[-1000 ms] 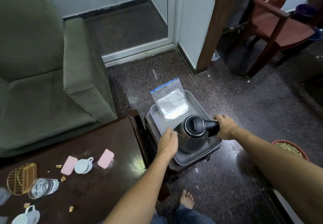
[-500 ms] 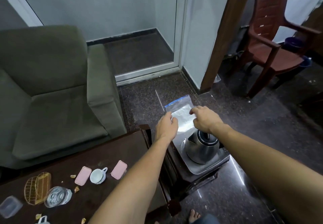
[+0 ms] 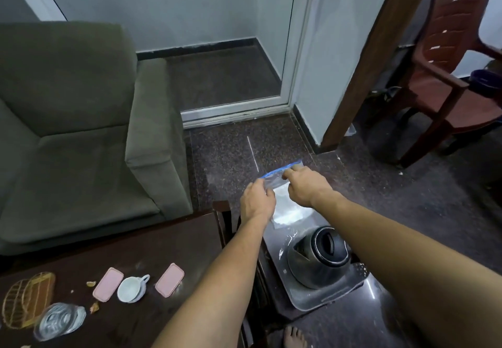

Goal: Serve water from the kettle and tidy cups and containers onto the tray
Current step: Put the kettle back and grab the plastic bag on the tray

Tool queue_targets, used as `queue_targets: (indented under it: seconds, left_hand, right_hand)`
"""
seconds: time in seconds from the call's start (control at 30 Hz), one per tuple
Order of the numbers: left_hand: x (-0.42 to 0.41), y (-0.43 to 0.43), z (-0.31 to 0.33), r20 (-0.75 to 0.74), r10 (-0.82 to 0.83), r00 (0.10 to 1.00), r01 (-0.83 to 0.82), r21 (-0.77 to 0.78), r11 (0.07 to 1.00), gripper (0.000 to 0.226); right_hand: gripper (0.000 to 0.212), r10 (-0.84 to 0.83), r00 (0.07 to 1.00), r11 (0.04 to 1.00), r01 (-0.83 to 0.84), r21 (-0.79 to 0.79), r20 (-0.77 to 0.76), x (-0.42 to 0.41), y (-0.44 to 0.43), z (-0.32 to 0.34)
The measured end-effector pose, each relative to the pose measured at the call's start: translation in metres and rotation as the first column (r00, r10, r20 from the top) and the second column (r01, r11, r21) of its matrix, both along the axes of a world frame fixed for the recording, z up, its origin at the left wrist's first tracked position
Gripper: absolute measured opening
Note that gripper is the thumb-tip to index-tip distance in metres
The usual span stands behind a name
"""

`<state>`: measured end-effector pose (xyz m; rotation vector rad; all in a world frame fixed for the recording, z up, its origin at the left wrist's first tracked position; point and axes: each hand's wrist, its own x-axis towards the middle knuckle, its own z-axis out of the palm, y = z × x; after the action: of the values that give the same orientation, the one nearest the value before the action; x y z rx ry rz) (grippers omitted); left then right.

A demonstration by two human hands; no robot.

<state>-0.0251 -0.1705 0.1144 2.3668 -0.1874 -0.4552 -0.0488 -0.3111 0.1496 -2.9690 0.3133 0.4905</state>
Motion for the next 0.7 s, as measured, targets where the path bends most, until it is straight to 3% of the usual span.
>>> queue_targets:
  seconds: [0.17, 0.27, 0.4, 0.5, 0.7]
  left_hand:
    - [0.024, -0.019, -0.044, -0.037, 0.118, 0.992, -0.117, 0.023, 0.993, 0.029]
    - [0.037, -0.031, -0.065, -0.055, 0.201, 0.978, -0.202, -0.012, 0.979, 0.044]
    - [0.05, -0.042, -0.09, -0.086, 0.25, 0.965, -0.251, -0.004, 0.968, 0.057]
    - [0.058, -0.05, -0.103, -0.072, 0.243, 0.967, -0.242, 0.029, 0.97, 0.051]
    - [0.054, -0.054, -0.108, 0.023, 0.19, 0.981, -0.191, 0.05, 0.98, 0.025]
  right_hand:
    - [0.047, 0.103, 0.993, 0.994, -0.105, -0.017, -0.061, 0.038, -0.015, -0.048]
    - [0.047, 0.177, 0.983, 0.983, -0.179, -0.033, -0.041, 0.056, -0.022, -0.077]
    - [0.063, 0.208, 0.978, 0.977, -0.208, -0.037, -0.016, 0.071, -0.026, -0.106]
    - [0.073, 0.243, 0.97, 0.967, -0.244, -0.066, -0.03, 0.079, -0.031, -0.121]
    - [0.034, 0.35, 0.937, 0.928, -0.346, -0.14, 0.008, 0.082, -0.039, -0.129]
